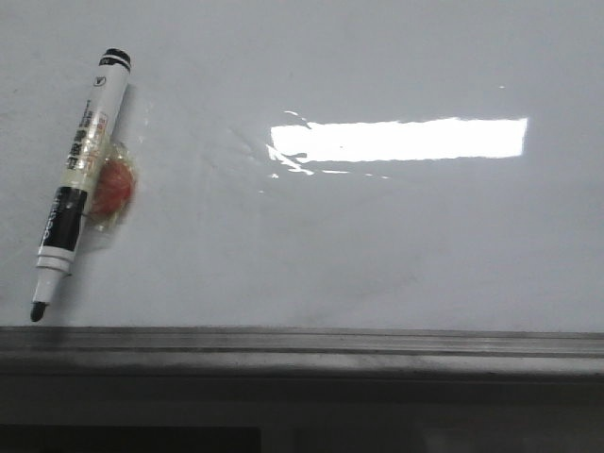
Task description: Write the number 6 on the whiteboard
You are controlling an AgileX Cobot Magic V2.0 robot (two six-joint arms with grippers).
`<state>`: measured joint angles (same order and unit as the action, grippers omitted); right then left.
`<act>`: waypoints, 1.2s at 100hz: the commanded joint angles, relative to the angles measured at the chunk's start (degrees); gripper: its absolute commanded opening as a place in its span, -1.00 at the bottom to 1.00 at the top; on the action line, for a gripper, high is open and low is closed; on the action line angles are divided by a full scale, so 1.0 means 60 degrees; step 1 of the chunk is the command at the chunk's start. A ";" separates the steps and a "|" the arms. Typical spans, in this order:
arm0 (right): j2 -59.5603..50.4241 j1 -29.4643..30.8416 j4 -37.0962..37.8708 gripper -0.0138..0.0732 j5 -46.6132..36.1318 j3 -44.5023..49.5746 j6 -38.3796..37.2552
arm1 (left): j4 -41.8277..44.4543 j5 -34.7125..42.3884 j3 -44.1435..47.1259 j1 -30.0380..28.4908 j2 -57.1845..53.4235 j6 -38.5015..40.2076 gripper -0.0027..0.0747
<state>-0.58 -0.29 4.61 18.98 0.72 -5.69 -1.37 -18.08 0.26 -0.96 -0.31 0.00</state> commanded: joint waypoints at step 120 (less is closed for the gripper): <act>0.1043 0.0037 -0.1067 -0.83 0.1113 -0.2683 0.0064 | -0.0495 0.0415 -0.2741 0.0061 0.1036 0.0000 -0.98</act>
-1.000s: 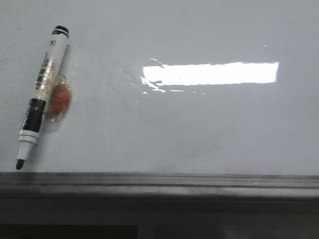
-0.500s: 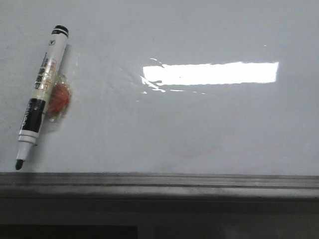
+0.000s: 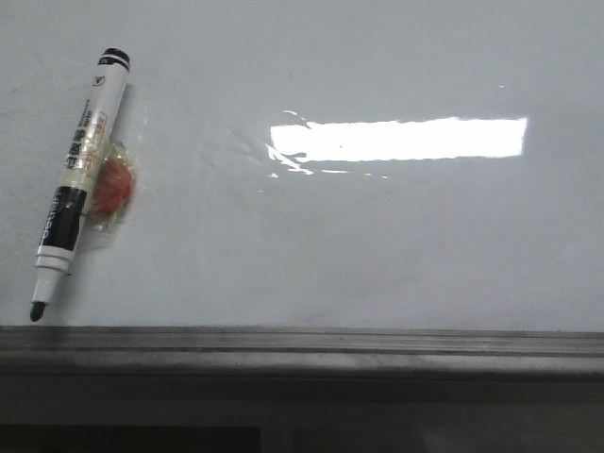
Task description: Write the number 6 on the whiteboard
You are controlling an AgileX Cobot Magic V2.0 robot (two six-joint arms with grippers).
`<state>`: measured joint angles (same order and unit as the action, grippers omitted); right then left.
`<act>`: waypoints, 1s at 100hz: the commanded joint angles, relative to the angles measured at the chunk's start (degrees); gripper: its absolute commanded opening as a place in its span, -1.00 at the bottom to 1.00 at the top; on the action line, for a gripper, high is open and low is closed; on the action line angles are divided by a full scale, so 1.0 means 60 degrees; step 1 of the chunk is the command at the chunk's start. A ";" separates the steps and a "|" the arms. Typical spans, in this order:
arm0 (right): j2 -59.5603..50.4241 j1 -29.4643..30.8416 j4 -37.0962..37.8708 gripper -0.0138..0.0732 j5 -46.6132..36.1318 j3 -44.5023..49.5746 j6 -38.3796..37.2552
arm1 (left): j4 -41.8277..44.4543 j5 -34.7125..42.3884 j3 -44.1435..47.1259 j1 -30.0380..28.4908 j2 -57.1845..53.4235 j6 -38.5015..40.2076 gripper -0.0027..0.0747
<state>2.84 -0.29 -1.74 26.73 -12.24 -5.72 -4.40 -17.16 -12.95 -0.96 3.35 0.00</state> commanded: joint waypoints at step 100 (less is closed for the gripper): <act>0.0774 0.0037 -0.0010 -0.83 -0.0055 -0.0584 0.0070 | -0.1426 0.0797 -0.0353 0.1828 0.1006 -0.1032 0.05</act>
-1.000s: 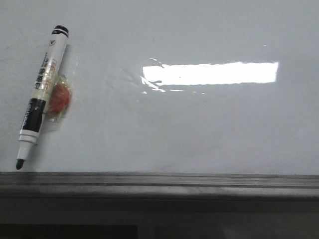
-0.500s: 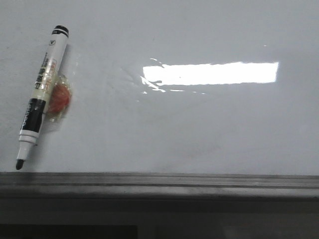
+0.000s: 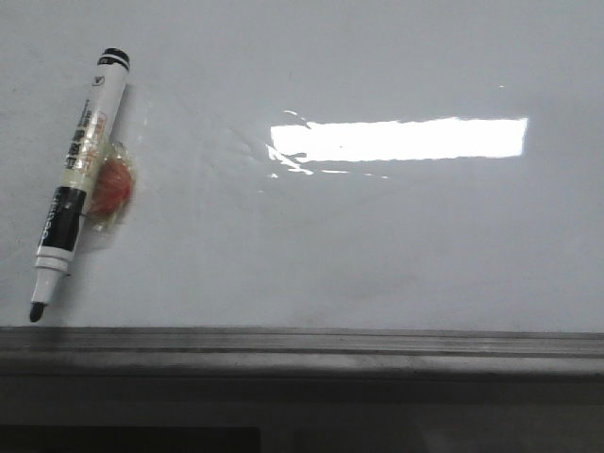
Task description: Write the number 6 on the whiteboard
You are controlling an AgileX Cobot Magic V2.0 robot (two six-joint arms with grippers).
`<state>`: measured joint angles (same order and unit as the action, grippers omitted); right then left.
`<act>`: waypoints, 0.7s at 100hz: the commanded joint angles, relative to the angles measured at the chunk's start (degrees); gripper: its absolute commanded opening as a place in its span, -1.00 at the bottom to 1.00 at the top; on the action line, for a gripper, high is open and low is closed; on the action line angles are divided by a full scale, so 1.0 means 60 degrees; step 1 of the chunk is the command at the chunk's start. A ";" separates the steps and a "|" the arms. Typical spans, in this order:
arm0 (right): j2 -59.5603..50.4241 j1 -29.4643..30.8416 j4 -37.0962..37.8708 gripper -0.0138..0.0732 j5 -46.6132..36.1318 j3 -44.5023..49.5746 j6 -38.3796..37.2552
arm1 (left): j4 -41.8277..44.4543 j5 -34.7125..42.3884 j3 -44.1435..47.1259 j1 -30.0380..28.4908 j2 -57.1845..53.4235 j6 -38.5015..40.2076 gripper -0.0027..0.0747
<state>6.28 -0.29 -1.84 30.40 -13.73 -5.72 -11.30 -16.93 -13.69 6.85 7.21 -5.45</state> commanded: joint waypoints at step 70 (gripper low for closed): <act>0.0201 0.0037 0.0006 -0.83 -0.0601 -0.0336 0.0070 | -0.0788 0.3295 -0.0230 0.6024 0.3864 -0.0282 0.22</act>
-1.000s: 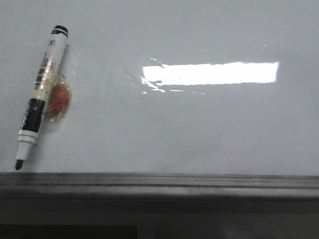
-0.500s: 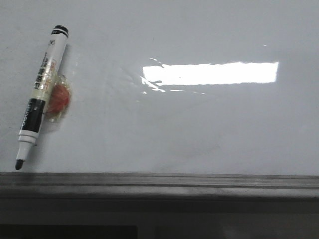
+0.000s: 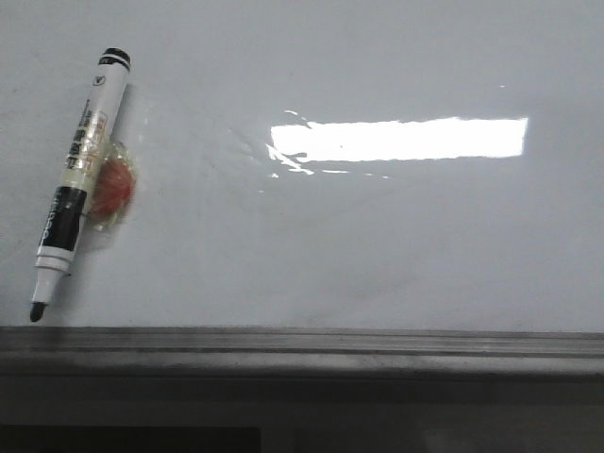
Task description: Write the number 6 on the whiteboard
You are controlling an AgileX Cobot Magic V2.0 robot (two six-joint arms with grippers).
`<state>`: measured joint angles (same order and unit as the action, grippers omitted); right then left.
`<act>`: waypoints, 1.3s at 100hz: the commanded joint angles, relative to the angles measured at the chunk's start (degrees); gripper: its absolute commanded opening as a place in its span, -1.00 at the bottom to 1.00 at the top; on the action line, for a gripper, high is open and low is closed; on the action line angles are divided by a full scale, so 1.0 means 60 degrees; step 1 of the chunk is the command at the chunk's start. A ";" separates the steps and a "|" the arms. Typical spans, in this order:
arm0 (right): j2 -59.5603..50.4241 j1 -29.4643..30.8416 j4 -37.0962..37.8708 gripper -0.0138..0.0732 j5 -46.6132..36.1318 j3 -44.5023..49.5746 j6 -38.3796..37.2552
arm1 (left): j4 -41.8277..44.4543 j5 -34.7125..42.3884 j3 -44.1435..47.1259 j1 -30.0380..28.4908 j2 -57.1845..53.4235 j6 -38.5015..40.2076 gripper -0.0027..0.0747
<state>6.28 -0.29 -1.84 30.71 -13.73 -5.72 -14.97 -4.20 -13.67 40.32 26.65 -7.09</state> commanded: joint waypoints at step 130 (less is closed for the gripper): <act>0.0201 -0.0086 -0.0156 -0.83 -0.0660 -0.0336 0.0070 | -0.1024 0.2969 -0.0650 0.1032 0.4983 0.0055 -0.98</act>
<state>6.28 -0.29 -2.30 31.12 -13.73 -5.72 -20.15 10.83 -16.13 46.85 56.17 -7.11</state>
